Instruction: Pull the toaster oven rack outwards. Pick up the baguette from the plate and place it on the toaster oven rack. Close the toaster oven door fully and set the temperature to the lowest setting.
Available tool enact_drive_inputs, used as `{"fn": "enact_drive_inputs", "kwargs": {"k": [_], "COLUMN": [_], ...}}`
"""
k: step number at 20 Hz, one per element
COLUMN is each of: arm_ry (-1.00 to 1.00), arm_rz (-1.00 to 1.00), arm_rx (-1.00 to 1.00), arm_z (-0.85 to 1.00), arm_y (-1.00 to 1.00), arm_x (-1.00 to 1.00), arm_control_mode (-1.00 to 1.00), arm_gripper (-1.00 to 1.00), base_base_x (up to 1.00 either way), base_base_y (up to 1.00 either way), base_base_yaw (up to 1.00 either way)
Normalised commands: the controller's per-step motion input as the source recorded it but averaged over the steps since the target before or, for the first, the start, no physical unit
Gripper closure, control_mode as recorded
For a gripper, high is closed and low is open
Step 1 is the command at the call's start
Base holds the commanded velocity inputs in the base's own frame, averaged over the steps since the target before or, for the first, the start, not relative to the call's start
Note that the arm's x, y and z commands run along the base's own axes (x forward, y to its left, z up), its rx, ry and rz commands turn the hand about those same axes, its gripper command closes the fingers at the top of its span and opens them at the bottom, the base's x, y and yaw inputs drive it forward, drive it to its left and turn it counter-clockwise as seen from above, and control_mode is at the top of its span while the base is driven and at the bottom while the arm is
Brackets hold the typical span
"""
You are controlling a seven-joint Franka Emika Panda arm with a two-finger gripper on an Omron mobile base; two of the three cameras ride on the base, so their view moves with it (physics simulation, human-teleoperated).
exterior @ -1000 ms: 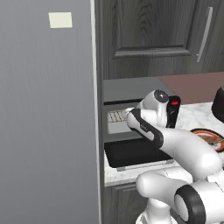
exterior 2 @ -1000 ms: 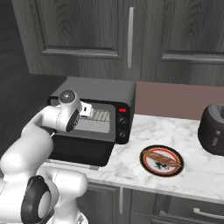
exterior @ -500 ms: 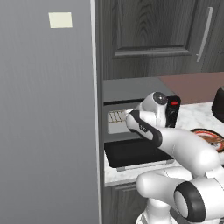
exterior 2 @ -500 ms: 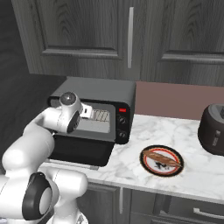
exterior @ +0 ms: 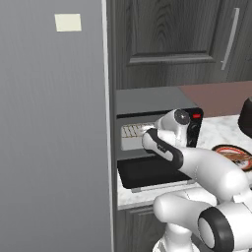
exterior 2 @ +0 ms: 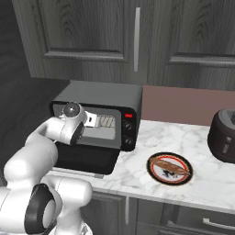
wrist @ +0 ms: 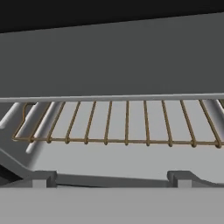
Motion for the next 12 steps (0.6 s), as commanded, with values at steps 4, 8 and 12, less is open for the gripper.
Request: {"fn": "enact_drive_inputs", "kwargs": {"k": [4, 8, 12], "arm_ry": [-0.03, 0.0, 0.0], "arm_rz": [0.0, 0.0, 0.0], "arm_rx": [0.02, 0.0, 0.0], "arm_z": [0.0, 0.06, 0.13], "arm_y": [-0.07, -0.03, 0.0], "arm_x": [0.02, 0.0, 0.01], "arm_control_mode": [-1.0, -1.0, -1.0], "arm_gripper": [-1.0, -1.0, -1.0], "base_base_x": [0.0, 0.0, 0.0], "base_base_y": [0.0, 0.0, 0.0], "base_base_yaw": [0.0, 0.0, 0.0]}}
